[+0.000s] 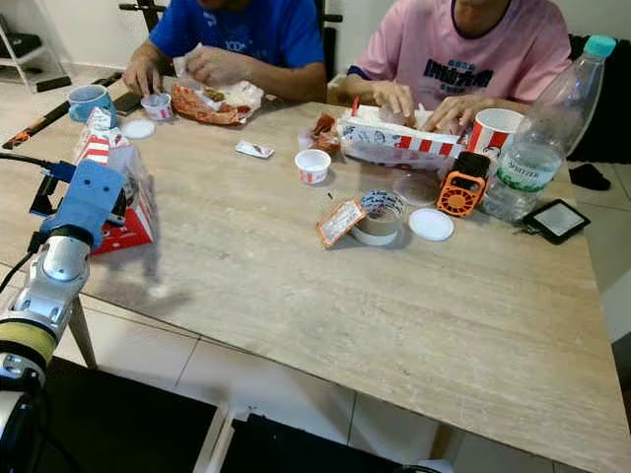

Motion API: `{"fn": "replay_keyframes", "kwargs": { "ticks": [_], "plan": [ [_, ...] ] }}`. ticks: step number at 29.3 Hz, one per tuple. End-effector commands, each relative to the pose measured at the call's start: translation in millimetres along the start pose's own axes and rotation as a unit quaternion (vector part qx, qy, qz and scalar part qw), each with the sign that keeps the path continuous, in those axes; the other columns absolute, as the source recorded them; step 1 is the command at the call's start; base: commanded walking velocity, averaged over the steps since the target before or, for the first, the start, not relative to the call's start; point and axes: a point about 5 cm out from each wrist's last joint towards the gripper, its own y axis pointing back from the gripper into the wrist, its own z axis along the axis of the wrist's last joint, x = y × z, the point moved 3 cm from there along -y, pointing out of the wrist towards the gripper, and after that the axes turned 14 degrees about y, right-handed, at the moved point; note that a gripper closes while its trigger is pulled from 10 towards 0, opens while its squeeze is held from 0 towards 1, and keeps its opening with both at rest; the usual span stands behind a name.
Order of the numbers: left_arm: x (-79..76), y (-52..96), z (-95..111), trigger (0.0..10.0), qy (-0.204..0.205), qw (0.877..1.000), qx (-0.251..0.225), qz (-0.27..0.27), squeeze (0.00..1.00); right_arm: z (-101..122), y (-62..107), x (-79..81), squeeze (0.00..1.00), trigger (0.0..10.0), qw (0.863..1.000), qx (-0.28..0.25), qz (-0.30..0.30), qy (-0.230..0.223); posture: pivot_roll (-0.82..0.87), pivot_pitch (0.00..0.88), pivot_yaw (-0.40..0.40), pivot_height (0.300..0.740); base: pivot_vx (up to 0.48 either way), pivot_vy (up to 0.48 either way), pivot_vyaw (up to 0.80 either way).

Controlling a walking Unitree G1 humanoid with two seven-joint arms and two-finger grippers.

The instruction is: Restocking fridge

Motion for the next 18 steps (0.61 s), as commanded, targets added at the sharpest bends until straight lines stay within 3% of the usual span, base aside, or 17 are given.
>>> {"fn": "replay_keyframes", "kwargs": {
  "ticks": [1, 12, 13, 14, 18],
  "plan": [
    [14.4, -2.8, 4, 10.0, -0.022, 1.000, -0.008, 0.015, 0.00, 2, 0.1, -0.5, 0.00, 10.0, 1.000, -0.006, 0.000, 0.004, -0.09, 0.158, 0.036, 0.740, 0.000, 0.000, 0.00],
    [31.3, -2.7, 3, 10.0, -0.016, 0.999, -0.010, 0.051, 0.00, 7, -0.5, -1.1, 0.00, 10.0, 1.000, -0.011, 0.001, 0.009, -0.08, 0.154, 0.026, 0.740, 0.000, 0.000, 0.00],
    [31.5, -2.5, 3, 5.5, -0.015, 0.999, -0.009, 0.050, 0.00, 7, -0.5, -1.2, 0.00, 10.0, 1.000, -0.011, 0.001, 0.009, -0.08, 0.154, 0.026, 0.740, 0.000, 0.000, 0.00],
    [31.8, -2.2, 2, 0.0, -0.014, 0.999, -0.008, 0.050, 0.00, 7, -0.5, -1.3, 0.00, 10.0, 1.000, -0.011, 0.001, 0.010, -0.08, 0.154, 0.026, 0.740, 0.000, 0.000, 0.00],
    [30.6, -0.1, -4, 0.0, -0.007, 0.999, -0.002, 0.047, 0.00, 6, -0.3, -1.8, 0.00, 10.0, 1.000, -0.008, 0.002, 0.013, -0.08, 0.128, 0.024, 0.740, 0.000, 0.000, 0.00]
  ]
}}
